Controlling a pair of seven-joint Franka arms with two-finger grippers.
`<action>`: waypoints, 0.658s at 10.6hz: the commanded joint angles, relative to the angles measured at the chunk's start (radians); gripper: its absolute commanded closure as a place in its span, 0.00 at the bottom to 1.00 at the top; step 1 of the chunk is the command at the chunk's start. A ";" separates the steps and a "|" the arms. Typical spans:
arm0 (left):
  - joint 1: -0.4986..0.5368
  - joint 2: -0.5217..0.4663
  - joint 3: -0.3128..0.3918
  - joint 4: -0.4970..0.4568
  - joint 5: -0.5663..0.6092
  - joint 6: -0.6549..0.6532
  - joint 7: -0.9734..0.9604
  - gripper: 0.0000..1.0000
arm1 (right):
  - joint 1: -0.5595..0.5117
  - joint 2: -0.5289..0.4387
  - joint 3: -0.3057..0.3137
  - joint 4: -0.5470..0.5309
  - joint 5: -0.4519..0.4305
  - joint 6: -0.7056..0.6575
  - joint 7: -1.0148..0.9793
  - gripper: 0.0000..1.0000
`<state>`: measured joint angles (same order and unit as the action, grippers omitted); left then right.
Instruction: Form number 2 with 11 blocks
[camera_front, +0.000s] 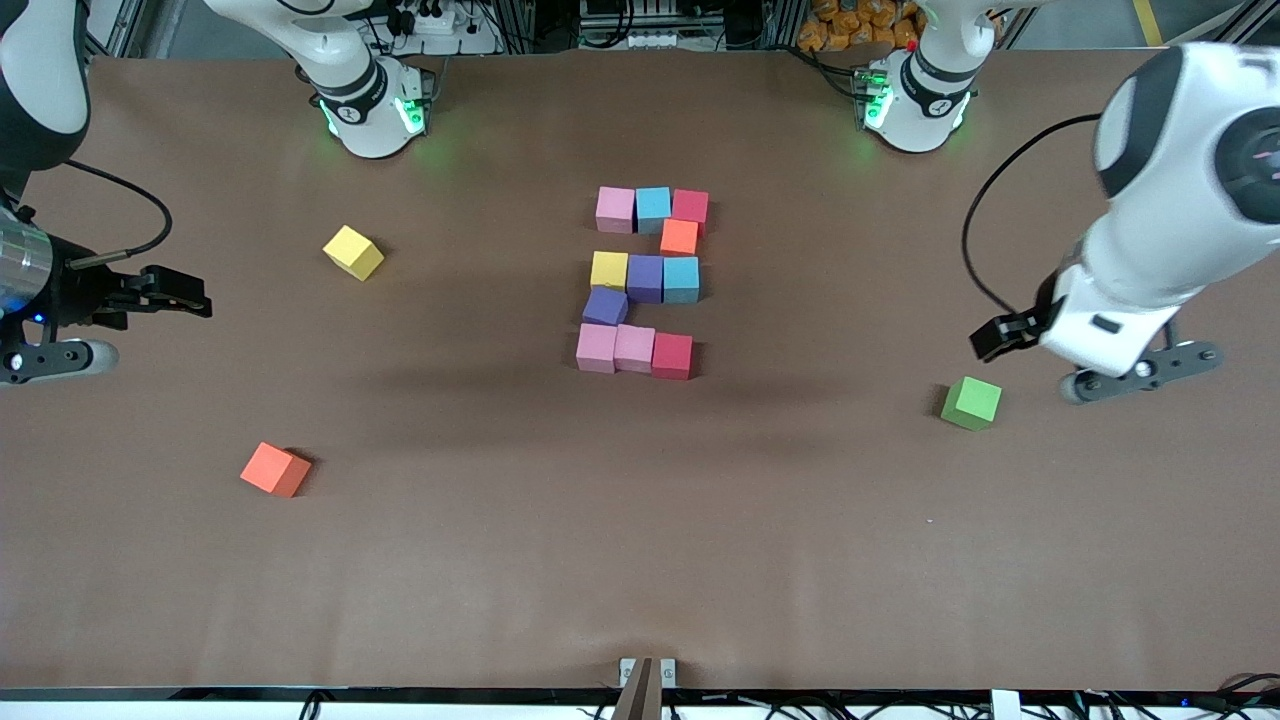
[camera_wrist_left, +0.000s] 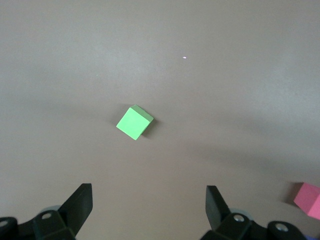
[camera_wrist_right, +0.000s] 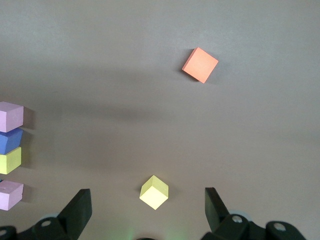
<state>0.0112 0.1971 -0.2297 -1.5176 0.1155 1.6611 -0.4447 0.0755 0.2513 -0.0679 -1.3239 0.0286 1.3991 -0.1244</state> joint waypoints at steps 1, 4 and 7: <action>-0.057 -0.059 0.098 -0.035 -0.059 -0.023 0.092 0.00 | 0.000 -0.017 0.008 -0.006 -0.016 -0.009 0.022 0.00; -0.079 -0.117 0.145 -0.049 -0.076 -0.067 0.178 0.00 | 0.000 -0.015 0.008 -0.006 -0.018 -0.008 0.022 0.00; -0.089 -0.177 0.171 -0.079 -0.094 -0.080 0.305 0.00 | 0.001 -0.014 0.008 -0.004 -0.018 -0.006 0.020 0.00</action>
<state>-0.0586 0.0808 -0.0891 -1.5444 0.0575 1.5847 -0.1978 0.0754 0.2512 -0.0678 -1.3238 0.0286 1.3985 -0.1235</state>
